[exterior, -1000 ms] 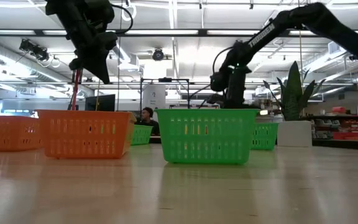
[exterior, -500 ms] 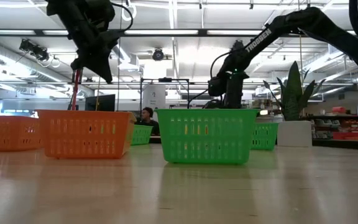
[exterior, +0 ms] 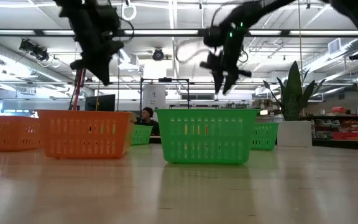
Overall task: Stack baskets by color
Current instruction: Adjust the top left green bin
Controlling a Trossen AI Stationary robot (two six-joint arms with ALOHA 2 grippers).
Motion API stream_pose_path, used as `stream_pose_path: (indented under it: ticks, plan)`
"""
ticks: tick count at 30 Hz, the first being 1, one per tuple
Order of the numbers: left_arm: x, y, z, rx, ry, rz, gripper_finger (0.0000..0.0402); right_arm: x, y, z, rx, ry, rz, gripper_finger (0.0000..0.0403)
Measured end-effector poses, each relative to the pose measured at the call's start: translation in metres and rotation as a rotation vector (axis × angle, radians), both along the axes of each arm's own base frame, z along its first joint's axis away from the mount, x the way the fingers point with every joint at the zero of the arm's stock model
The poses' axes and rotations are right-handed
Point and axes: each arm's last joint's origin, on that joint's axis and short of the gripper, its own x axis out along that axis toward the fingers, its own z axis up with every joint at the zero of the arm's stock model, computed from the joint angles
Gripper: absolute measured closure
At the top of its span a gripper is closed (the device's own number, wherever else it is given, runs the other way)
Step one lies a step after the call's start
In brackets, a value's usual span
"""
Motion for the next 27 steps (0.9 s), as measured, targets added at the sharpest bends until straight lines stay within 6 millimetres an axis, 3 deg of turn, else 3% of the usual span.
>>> stream_pose_path:
  ticks: [6, 11, 18, 27]
  plan:
    - [0.017, 0.035, -0.022, -0.139, 0.183, -0.033, 0.0369, 0.015, 0.056, 0.035, -0.134, -0.013, 0.093, 0.0268]
    - [0.028, 0.046, -0.034, -0.174, 0.229, -0.059, 0.032, 0.027, 0.088, 0.042, -0.179, -0.008, 0.161, 0.0268]
    - [0.033, 0.034, -0.037, -0.234, 0.26, -0.033, 0.0265, 0.036, 0.106, 0.041, -0.196, 0.015, 0.248, 0.0268]
    - [0.058, 0.002, -0.047, -0.252, 0.245, -0.027, 0.0234, 0.036, 0.106, 0.041, -0.236, 0.094, 0.433, 0.0268]
